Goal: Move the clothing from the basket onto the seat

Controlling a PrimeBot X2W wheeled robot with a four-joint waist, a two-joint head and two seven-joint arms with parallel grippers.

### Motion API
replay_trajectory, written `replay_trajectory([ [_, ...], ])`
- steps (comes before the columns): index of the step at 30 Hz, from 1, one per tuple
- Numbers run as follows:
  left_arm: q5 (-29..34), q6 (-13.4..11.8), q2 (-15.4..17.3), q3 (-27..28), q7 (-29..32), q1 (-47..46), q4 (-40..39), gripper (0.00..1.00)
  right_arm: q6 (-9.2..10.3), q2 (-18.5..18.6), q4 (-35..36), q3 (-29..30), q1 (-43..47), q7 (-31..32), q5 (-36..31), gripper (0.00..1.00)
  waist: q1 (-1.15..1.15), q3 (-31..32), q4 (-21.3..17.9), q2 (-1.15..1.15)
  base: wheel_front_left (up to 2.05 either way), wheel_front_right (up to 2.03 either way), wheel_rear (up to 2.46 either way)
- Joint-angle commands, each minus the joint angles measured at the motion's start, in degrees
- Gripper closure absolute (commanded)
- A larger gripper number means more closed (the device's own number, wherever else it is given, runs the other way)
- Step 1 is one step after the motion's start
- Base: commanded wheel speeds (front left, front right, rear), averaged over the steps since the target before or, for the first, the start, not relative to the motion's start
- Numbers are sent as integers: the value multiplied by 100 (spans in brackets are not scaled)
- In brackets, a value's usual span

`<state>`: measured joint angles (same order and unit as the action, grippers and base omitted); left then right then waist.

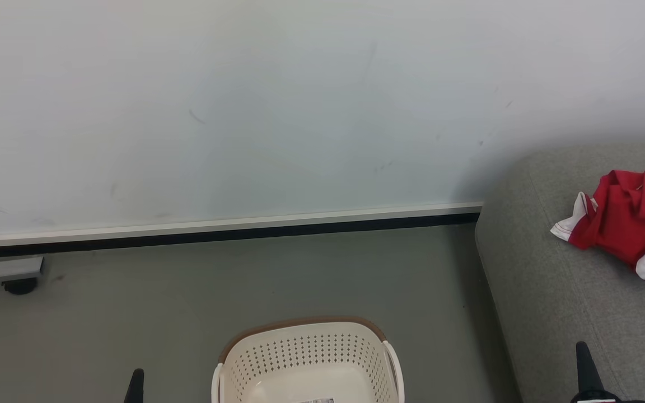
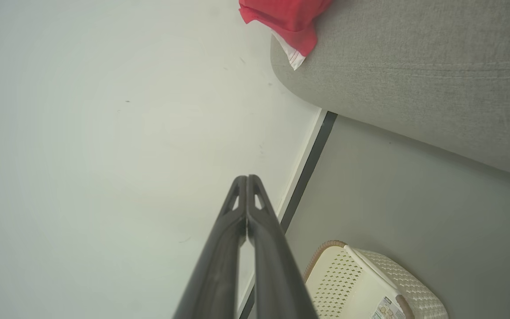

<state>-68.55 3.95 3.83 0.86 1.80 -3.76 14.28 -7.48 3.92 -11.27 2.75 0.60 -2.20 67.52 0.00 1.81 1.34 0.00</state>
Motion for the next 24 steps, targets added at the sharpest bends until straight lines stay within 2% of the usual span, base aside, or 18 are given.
replay_trajectory([
  [1, -147, 41, 15, 35, 46, -119, -49, 100, -1, -10, 90, 36, 15, 34, 158, 100, 0, -6, -4, 0, 0, 0, 0],
  [24, -1253, 208, -40, 188, 382, -196, -42, 100, -2, -57, 352, 269, 112, 307, 1349, 100, 0, -85, -60, 0, 0, 0, 0],
])
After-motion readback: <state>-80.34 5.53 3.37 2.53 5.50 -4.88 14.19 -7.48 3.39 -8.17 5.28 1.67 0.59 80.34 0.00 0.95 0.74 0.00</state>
